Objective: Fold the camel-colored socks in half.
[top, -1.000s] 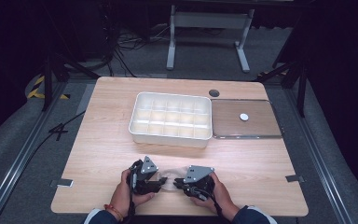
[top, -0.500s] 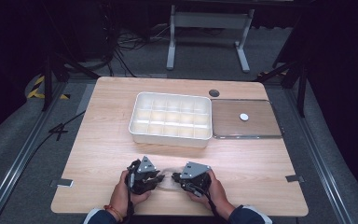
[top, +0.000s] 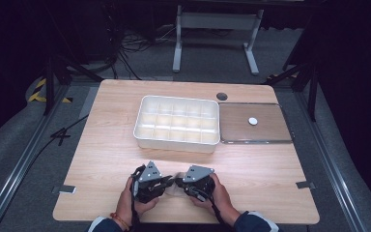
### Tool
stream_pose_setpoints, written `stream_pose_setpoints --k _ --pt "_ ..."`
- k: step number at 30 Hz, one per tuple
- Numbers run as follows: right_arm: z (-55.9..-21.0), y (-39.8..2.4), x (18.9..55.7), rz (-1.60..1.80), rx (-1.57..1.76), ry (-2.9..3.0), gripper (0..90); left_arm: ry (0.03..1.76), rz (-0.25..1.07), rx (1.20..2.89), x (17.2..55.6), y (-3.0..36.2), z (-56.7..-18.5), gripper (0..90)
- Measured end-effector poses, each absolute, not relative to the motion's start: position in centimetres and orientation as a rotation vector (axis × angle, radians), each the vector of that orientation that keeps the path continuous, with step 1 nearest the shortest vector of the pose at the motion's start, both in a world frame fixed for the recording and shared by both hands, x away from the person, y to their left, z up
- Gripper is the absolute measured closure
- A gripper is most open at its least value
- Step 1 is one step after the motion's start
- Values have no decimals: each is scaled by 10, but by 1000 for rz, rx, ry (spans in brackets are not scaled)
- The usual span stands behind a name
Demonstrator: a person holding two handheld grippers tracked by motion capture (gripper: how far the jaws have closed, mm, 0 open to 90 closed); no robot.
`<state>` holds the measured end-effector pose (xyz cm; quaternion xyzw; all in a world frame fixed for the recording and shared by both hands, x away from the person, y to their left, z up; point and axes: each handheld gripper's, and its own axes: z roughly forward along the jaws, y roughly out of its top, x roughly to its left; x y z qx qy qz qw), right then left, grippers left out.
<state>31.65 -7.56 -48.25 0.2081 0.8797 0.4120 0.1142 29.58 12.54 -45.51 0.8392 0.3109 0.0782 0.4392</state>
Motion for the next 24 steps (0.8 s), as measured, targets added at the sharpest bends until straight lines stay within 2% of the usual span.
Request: stream_pose_setpoints --k 7,11,19,24 --pt "-483 -72 321 1233 616 2601 875 760 203 2082 297 118 -456 842" --pt "-482 -77 323 1274 639 2603 794 775 219 2090 298 121 -456 842" --pt "-453 -115 331 1348 651 2499 779 806 216 2079 299 128 -457 840" --pt "-451 -129 330 1302 657 2535 786 807 218 2078 299 126 -457 839"
